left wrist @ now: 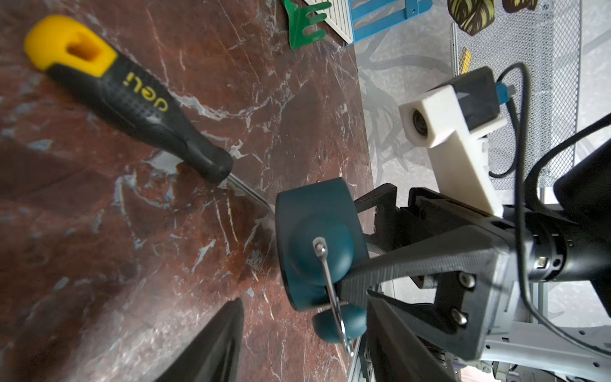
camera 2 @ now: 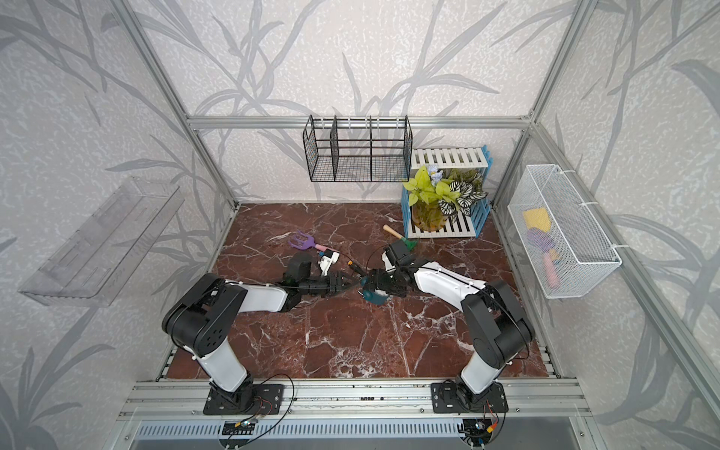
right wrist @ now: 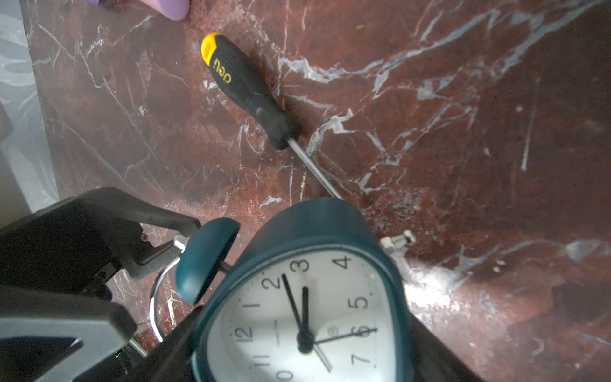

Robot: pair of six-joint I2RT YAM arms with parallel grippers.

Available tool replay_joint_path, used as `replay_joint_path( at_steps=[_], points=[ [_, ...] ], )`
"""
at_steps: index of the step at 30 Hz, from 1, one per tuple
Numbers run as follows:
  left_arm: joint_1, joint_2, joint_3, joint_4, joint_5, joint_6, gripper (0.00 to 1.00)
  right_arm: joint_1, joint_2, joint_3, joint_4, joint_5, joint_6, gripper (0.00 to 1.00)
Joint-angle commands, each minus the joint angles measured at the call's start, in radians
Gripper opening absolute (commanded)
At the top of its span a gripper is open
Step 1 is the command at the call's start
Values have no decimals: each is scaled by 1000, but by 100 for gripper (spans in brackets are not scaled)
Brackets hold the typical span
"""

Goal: Remove the battery from the alarm
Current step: Move the alarm to the center of the board, then pick up the alarm from the center of the board.

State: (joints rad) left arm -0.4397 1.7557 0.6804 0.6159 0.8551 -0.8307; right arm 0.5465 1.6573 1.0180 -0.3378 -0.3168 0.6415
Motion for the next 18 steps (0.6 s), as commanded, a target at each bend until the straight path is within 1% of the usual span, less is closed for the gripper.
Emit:
replay_joint_path(
  at_steps=[1, 7, 11, 13, 16, 18],
  points=[
    [-8, 17, 27, 32, 37, -18, 55, 7, 4, 30, 21, 12, -15, 78],
    [-12, 43, 51, 38, 68, -45, 43, 23, 6, 32, 32, 20, -7, 79],
    [-14, 54, 63, 20, 83, -49, 38, 33, 8, 35, 43, 22, 1, 79],
    [-16, 58, 67, 12, 90, -51, 33, 36, 11, 40, 44, 26, 1, 79],
    [-16, 63, 79, -8, 104, -54, 15, 40, 10, 42, 46, 33, 4, 80],
    [-15, 63, 86, -25, 113, -51, 5, 40, 4, 45, 44, 43, 4, 81]
  ],
)
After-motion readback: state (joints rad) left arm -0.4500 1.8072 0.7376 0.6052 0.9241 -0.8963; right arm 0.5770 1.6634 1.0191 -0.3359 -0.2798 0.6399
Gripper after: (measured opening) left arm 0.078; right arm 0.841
